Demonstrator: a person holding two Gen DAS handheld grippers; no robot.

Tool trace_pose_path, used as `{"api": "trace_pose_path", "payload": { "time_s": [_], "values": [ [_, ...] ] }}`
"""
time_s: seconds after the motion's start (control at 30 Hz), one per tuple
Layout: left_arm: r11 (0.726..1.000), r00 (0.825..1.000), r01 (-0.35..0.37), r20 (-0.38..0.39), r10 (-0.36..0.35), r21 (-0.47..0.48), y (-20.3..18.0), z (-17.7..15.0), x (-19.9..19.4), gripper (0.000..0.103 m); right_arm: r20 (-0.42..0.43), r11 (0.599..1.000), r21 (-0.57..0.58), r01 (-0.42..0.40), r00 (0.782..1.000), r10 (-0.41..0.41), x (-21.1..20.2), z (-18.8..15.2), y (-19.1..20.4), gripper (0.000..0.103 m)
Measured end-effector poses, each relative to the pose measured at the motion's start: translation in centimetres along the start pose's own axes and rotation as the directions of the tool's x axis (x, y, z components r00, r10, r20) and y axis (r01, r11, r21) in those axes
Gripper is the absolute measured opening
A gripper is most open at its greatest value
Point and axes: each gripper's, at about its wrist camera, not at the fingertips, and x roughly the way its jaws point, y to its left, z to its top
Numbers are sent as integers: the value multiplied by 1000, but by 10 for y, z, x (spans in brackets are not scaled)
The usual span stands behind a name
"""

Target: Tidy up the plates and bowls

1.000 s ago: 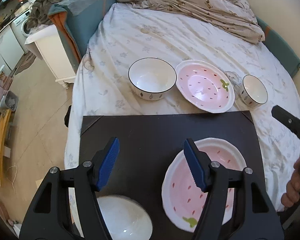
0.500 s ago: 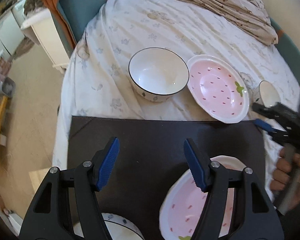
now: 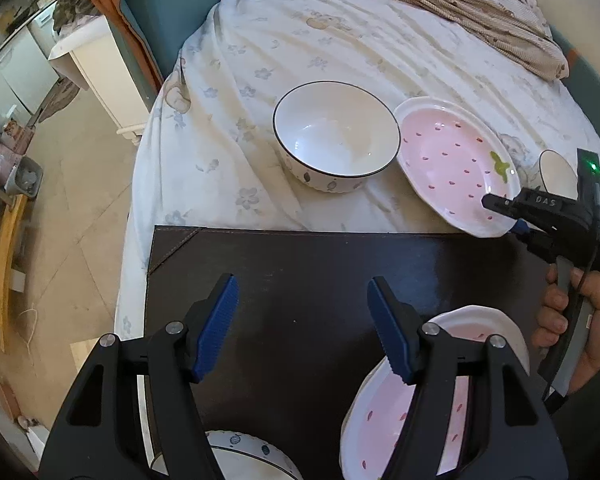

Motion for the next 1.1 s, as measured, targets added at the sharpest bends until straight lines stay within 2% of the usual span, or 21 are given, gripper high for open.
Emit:
{"api": "trace_pose_path", "payload": {
  "time_s": [0.07,0.23,0.3,0.57,0.77,0.83,0.97,1.1],
  "values": [
    [1000,1000,-4,-5,4,-4,1,0,1,63,-2,999,-34,42,999,-42,3,0,4,23],
    [999,1000,3,-27,-4,-37,5,3,5,63,11,996,-81,41,999,-40,-5,-1,6,15],
    [999,999,10,-30,-12,-42,6,4,4,63,9,993,-105,54,999,-54,-10,-5,12,15],
    [998,998,38,-46,-40,-52,9,4,2,63,-52,997,-50,61,997,-63,-37,-39,11,16],
    [994,993,90,-77,-95,-61,4,6,4,63,-98,997,80,18,995,-10,-61,-54,-21,16],
    [992,988,112,-98,-118,-63,-3,11,10,63,-119,995,102,16,993,-4,-63,-58,-27,16],
    [990,978,137,-150,-142,-44,-25,24,28,63,-102,994,113,6,995,5,-62,-59,-31,15],
    [976,951,177,-234,-202,-123,-40,39,55,63,-127,994,110,-15,991,30,-58,-60,-39,15]
  ]
}}
